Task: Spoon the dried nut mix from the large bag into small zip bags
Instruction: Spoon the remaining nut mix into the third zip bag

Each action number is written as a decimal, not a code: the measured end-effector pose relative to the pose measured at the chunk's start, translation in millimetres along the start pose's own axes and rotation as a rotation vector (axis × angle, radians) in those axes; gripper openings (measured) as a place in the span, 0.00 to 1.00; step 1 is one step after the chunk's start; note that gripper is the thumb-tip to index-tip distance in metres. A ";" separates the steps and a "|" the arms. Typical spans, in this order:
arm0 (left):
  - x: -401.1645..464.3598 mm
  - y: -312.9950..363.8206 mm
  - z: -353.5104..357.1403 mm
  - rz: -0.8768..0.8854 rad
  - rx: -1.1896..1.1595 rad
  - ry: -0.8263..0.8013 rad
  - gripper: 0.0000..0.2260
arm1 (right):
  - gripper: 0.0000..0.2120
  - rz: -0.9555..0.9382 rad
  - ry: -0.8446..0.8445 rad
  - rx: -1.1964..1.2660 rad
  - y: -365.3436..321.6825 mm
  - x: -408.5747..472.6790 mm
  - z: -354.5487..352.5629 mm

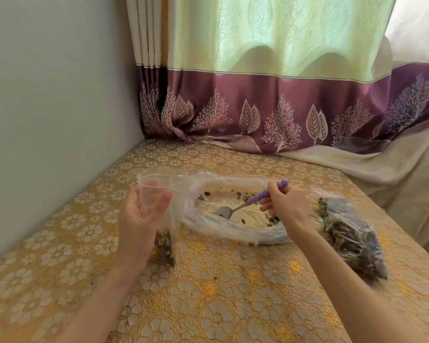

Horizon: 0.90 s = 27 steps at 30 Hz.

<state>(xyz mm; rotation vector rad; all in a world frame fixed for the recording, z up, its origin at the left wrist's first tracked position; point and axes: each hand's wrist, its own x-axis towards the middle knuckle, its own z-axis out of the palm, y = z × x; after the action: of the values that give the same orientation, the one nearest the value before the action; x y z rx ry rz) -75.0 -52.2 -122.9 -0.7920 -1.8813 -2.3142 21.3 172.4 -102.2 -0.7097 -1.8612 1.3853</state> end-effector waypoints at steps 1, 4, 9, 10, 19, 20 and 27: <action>0.0 0.1 -0.2 0.002 0.002 0.001 0.32 | 0.17 0.018 -0.019 0.024 0.7 -0.9 2.8; 0.4 -0.5 -0.9 0.005 -0.004 0.003 0.32 | 0.19 0.064 -0.046 0.085 3.0 -5.5 13.9; 2.4 -2.7 -1.7 -0.004 -0.023 0.002 0.27 | 0.17 0.079 0.026 0.183 4.1 -14.4 35.2; 2.7 -3.1 -1.5 -0.001 -0.017 0.005 0.27 | 0.17 0.081 0.030 0.207 3.8 -15.6 38.3; 4.5 -4.1 -1.6 0.001 -0.010 0.016 0.27 | 0.15 0.352 -0.123 0.429 3.6 -18.9 44.3; 4.2 -3.9 -1.4 0.002 -0.008 0.015 0.27 | 0.14 0.380 -0.125 0.448 3.0 -18.3 42.9; 3.6 -3.5 -1.4 0.020 -0.004 0.018 0.26 | 0.14 0.426 -0.065 0.445 1.8 -15.4 28.3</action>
<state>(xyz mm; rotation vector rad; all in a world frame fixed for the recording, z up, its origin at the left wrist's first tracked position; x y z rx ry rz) -79.8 -51.7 -124.7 -0.7838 -1.8537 -2.3067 8.2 144.7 -112.4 -0.8610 -1.4122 2.0306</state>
